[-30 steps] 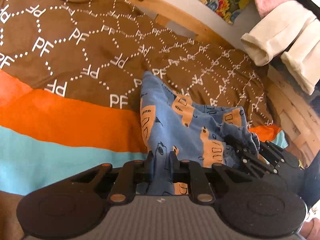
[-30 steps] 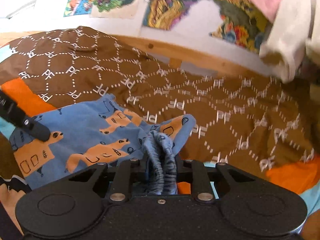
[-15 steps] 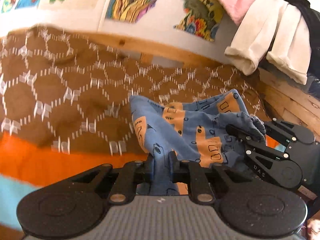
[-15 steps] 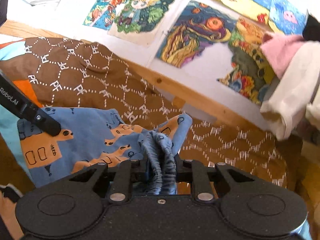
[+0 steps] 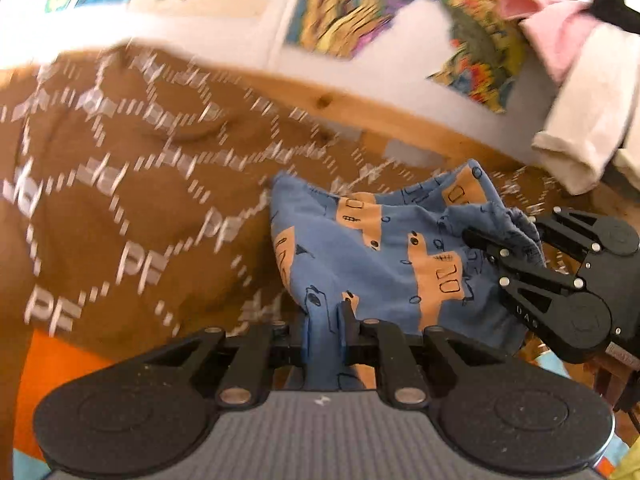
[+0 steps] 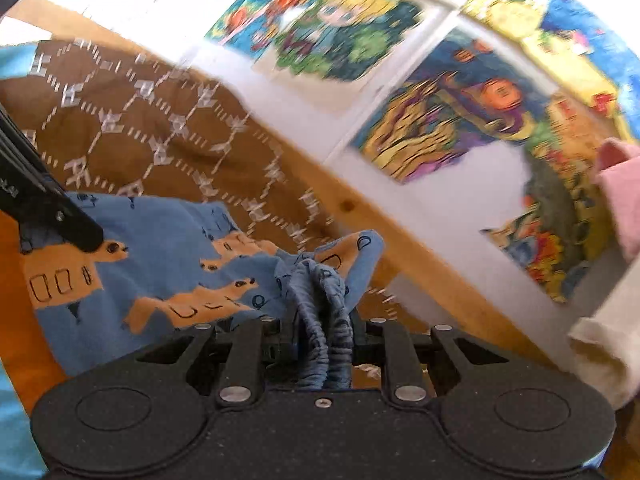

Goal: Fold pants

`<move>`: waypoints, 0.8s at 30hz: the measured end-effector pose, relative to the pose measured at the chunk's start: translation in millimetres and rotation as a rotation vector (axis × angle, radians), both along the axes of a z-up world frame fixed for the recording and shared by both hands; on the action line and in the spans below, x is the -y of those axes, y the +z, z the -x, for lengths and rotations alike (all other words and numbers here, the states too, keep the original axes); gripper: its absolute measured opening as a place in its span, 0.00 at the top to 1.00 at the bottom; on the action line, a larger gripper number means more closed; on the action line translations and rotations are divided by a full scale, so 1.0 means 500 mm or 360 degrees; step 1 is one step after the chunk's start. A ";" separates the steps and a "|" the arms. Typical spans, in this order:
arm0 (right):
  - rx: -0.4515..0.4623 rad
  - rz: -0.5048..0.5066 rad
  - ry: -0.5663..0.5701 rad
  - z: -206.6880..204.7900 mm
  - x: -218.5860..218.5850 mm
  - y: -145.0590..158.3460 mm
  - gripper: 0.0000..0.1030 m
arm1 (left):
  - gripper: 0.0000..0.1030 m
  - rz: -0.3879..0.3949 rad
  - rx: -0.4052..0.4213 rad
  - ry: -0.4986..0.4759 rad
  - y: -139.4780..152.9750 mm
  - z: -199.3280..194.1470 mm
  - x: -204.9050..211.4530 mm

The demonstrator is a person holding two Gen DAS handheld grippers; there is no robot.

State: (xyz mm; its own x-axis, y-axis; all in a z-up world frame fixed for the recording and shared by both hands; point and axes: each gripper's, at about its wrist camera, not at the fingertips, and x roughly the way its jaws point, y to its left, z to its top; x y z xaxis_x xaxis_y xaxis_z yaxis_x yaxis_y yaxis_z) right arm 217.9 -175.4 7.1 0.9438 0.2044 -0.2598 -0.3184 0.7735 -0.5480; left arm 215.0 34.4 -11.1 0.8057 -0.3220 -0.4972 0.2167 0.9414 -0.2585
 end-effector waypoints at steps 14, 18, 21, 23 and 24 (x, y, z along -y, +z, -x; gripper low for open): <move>-0.0229 -0.0002 -0.0139 -0.038 -0.002 -0.082 0.47 | 0.82 0.0076 -0.0233 0.0105 -0.042 -0.036 -0.039; -0.0228 -0.0043 -0.0210 -0.050 0.013 -0.078 0.31 | 0.77 0.0055 -0.0233 0.0109 -0.040 -0.033 -0.038; -0.0203 -0.0048 -0.0257 -0.053 0.023 -0.074 0.16 | 0.70 0.0054 -0.0244 0.0125 -0.040 -0.032 -0.041; -0.0184 -0.0066 -0.0304 -0.051 0.028 -0.070 0.07 | 0.69 0.0067 -0.0252 0.0130 -0.041 -0.033 -0.045; -0.0191 -0.0093 -0.0324 -0.050 0.031 -0.065 0.07 | 0.68 0.0070 -0.0254 0.0132 -0.040 -0.033 -0.047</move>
